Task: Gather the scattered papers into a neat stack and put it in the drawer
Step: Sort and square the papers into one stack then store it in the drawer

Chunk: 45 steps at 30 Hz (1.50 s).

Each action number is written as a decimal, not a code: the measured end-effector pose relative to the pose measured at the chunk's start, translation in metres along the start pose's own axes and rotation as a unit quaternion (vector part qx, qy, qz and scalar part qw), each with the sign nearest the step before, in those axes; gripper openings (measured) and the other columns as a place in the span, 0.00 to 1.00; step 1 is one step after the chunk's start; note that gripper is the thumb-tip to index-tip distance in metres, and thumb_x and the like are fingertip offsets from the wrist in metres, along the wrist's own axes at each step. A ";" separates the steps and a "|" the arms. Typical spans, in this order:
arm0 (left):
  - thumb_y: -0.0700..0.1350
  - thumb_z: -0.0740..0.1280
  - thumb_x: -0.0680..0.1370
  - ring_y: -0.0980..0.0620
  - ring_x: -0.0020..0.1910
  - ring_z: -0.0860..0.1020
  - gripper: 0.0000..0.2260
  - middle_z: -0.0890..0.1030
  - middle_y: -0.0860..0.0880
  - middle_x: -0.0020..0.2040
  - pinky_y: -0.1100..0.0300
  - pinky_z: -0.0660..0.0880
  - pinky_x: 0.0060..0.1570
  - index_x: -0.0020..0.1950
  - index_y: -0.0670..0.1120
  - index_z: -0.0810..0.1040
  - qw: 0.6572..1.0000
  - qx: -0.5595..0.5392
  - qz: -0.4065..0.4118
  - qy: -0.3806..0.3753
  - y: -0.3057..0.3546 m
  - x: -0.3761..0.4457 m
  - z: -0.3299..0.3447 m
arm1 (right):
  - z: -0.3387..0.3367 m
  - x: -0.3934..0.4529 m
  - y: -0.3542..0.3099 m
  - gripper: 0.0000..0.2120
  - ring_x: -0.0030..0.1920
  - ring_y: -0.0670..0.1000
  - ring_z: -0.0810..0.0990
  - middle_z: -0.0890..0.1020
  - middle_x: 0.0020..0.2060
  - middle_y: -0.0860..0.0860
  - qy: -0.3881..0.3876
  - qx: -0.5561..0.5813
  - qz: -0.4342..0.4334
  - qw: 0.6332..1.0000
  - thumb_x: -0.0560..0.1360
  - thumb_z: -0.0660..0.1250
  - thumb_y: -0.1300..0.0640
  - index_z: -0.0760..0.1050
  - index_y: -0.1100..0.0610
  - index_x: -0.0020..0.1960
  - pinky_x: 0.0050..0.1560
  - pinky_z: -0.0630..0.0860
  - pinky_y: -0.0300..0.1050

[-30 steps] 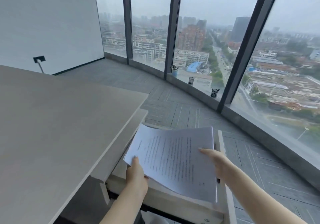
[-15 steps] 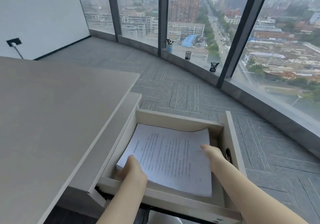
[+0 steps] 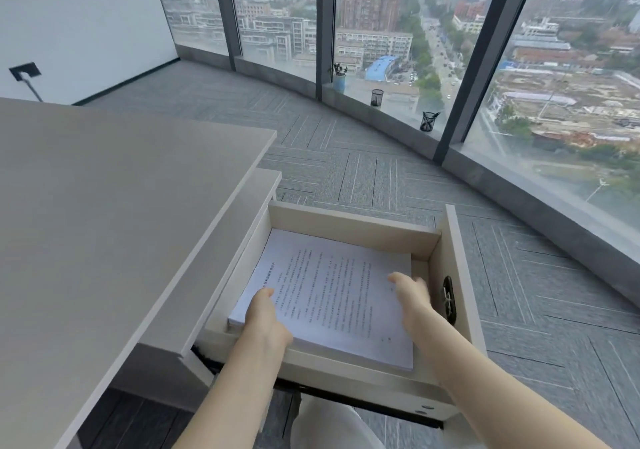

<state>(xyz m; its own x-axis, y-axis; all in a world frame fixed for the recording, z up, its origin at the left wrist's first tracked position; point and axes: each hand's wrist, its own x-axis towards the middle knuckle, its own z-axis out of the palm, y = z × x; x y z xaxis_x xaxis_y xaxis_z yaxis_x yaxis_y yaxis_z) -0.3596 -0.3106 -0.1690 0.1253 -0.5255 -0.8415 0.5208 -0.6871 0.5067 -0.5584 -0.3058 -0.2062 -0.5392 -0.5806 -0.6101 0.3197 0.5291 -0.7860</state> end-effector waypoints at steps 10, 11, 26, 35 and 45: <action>0.49 0.61 0.78 0.51 0.77 0.49 0.32 0.48 0.51 0.79 0.47 0.52 0.75 0.77 0.52 0.48 0.856 0.346 0.379 -0.059 -0.001 -0.071 -0.010 | -0.008 -0.121 0.017 0.18 0.73 0.42 0.59 0.65 0.72 0.42 -0.151 -0.079 -0.326 0.930 0.76 0.61 0.62 0.71 0.43 0.60 0.67 0.56 0.40; 0.49 0.61 0.78 0.53 0.77 0.48 0.31 0.48 0.52 0.79 0.47 0.50 0.75 0.77 0.52 0.49 0.790 0.421 0.442 -0.057 -0.001 -0.083 -0.016 | -0.020 -0.130 0.025 0.17 0.74 0.40 0.56 0.64 0.71 0.39 -0.177 -0.141 -0.364 0.903 0.76 0.62 0.60 0.71 0.40 0.58 0.68 0.54 0.40; 0.47 0.52 0.81 0.50 0.76 0.56 0.21 0.59 0.49 0.77 0.50 0.53 0.73 0.75 0.47 0.61 0.583 0.624 0.477 0.206 0.023 -0.167 -0.187 | -0.126 -0.154 0.070 0.33 0.77 0.48 0.45 0.45 0.78 0.53 -0.051 -0.434 -0.326 0.839 0.78 0.56 0.65 0.42 0.59 0.77 0.73 0.53 0.44; 0.49 0.50 0.81 0.49 0.76 0.57 0.20 0.61 0.49 0.76 0.50 0.55 0.72 0.73 0.51 0.64 0.573 0.621 0.500 0.191 0.018 -0.164 -0.206 | -0.088 -0.165 0.069 0.29 0.75 0.55 0.59 0.48 0.78 0.54 -0.046 -0.500 -0.345 0.793 0.78 0.54 0.66 0.49 0.59 0.76 0.65 0.65 0.50; 0.50 0.49 0.81 0.50 0.76 0.56 0.21 0.59 0.49 0.77 0.53 0.54 0.72 0.74 0.51 0.62 0.552 0.636 0.502 0.199 0.016 -0.160 -0.207 | -0.024 -0.176 0.075 0.23 0.72 0.57 0.65 0.51 0.78 0.54 -0.078 -0.523 -0.410 0.743 0.79 0.55 0.59 0.57 0.60 0.73 0.56 0.71 0.49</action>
<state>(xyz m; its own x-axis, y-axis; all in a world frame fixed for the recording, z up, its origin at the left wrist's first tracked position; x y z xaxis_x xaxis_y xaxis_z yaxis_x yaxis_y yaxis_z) -0.1968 -0.1333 -0.0648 0.1183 -0.9835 0.1366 -0.9611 -0.0789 0.2646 -0.4584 -0.1490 -0.1559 -0.0964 -0.9946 -0.0373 -0.8914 0.1030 -0.4413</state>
